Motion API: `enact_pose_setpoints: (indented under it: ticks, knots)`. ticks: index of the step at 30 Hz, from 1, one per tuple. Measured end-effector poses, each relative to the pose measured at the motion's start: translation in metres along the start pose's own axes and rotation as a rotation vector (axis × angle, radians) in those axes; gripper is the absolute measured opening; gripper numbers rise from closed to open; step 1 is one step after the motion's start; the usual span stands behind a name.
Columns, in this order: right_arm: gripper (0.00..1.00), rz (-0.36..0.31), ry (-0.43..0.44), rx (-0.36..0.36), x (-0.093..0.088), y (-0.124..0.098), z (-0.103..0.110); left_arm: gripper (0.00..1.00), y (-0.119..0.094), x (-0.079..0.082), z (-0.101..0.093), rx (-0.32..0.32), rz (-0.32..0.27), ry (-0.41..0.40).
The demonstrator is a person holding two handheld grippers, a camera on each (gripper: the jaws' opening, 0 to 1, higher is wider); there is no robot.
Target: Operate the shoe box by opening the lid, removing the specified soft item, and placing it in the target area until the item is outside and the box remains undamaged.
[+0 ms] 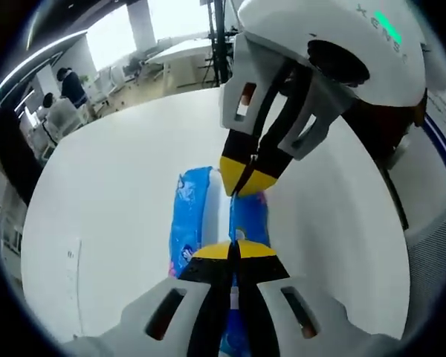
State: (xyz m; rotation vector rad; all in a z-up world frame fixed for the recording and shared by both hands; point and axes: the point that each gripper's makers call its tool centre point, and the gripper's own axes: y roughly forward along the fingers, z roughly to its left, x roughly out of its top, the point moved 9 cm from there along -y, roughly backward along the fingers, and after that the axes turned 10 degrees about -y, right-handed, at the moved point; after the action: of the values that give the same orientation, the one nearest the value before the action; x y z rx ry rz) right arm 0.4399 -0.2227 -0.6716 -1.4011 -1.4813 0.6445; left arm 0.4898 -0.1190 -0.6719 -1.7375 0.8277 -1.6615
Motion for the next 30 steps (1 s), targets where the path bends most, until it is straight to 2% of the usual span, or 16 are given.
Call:
enact_pose_setpoints:
  ticks: [14, 22, 27, 30]
  knots:
    - [0.00, -0.017, 0.032, 0.001, 0.005, 0.004, 0.003, 0.00, -0.001, -0.008, 0.003, -0.009, 0.011, -0.010]
    - [0.00, -0.007, 0.013, -0.006, 0.008, 0.005, 0.003, 0.00, -0.004, -0.007, 0.001, -0.015, 0.011, -0.004]
    - [0.00, -0.001, 0.014, -0.017, 0.008, 0.005, 0.002, 0.03, -0.008, -0.006, 0.000, -0.020, 0.002, -0.008]
    - [0.03, -0.001, 0.021, -0.028, 0.008, 0.003, 0.002, 0.08, -0.012, -0.004, -0.001, -0.015, -0.017, 0.003]
